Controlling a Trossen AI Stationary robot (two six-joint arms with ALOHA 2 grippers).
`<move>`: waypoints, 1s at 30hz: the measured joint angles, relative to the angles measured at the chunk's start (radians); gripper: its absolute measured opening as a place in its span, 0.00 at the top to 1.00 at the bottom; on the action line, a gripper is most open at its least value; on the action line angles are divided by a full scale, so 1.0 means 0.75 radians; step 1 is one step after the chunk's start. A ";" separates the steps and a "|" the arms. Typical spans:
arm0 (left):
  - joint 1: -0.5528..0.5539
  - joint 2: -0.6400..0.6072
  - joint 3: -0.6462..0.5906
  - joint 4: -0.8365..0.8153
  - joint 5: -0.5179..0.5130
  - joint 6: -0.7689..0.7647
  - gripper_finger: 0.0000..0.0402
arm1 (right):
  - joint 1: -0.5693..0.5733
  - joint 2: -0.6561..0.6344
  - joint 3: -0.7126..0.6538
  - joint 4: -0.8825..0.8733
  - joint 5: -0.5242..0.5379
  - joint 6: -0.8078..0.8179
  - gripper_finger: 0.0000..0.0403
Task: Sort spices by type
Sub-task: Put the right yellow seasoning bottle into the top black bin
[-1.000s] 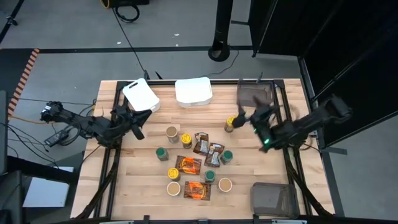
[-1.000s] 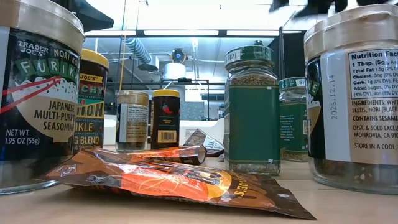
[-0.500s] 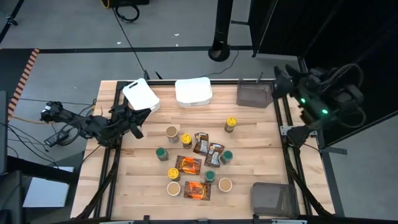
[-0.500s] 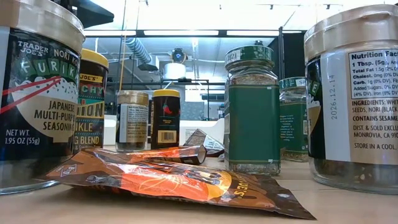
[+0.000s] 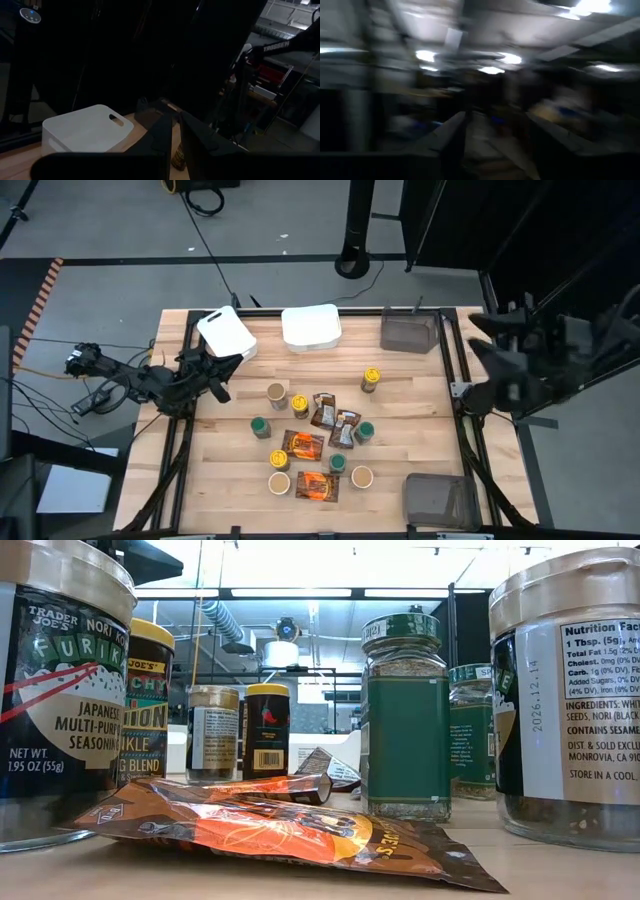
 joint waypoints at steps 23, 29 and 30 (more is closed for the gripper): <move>0.000 0.000 0.000 -0.013 0.048 -0.009 0.90 | -1.205 0.205 0.184 -1.846 -0.859 1.371 0.52; 0.000 0.000 0.000 -0.014 0.052 -0.010 0.90 | -1.282 0.364 0.186 -2.026 -0.968 1.189 0.53; 0.000 0.000 0.000 -0.014 0.052 -0.010 0.90 | -1.290 0.399 0.186 -2.097 -0.994 1.158 0.53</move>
